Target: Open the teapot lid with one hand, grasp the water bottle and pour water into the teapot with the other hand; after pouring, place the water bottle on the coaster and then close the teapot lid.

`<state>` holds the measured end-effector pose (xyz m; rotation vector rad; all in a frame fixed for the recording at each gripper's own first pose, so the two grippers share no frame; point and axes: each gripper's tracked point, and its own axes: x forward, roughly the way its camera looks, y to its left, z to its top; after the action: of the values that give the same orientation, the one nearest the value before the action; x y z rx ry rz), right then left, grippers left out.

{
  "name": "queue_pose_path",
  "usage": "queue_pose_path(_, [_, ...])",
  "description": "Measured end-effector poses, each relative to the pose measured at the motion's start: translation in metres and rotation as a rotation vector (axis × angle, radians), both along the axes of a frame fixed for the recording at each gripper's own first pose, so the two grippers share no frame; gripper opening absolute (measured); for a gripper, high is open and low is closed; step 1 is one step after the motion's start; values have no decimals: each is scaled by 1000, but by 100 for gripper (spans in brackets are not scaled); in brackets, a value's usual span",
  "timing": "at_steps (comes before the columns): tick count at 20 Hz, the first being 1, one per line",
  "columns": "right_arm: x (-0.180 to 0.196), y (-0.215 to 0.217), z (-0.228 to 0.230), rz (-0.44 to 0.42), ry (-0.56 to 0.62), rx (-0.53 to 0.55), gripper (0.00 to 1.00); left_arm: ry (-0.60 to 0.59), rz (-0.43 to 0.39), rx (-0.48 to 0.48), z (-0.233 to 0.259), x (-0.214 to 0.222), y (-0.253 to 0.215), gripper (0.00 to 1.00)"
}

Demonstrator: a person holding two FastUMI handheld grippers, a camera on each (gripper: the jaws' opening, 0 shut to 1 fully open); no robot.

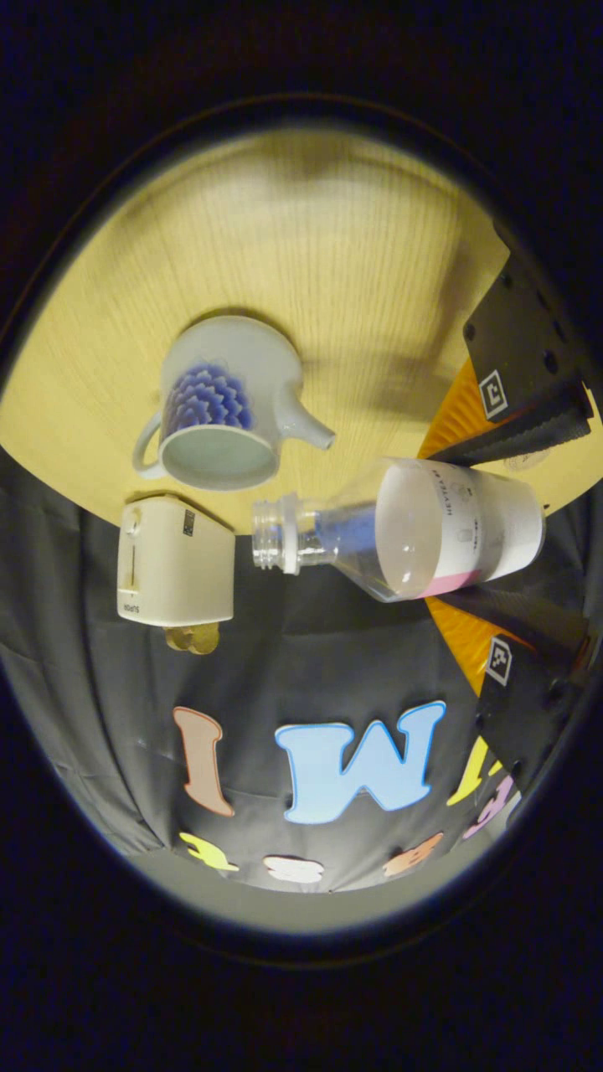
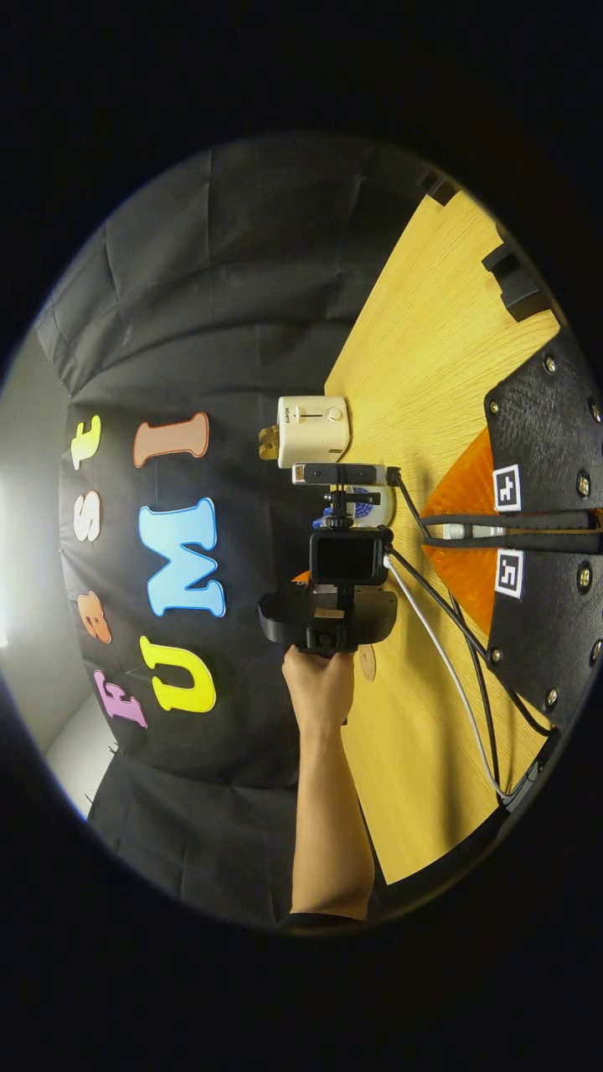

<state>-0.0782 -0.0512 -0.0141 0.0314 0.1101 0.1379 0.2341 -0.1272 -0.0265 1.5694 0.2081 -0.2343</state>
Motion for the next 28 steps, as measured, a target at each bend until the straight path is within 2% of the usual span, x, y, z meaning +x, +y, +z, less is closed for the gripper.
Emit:
queue_pose_path(5, [-2,-1,3,8,0,8,2,-3,-11,154,9,0,-2,86])
queue_pose_path(9, [0,-4,0,5,8,12,2,-6,-18,241,17,3,-4,86])
queue_pose_path(23, [-1,-9,-4,-8,20,21,2,3,-18,392,29,6,-3,86])
queue_pose_path(28, [-1,-9,-4,-7,24,23,2,3,-40,432,33,5,-13,86])
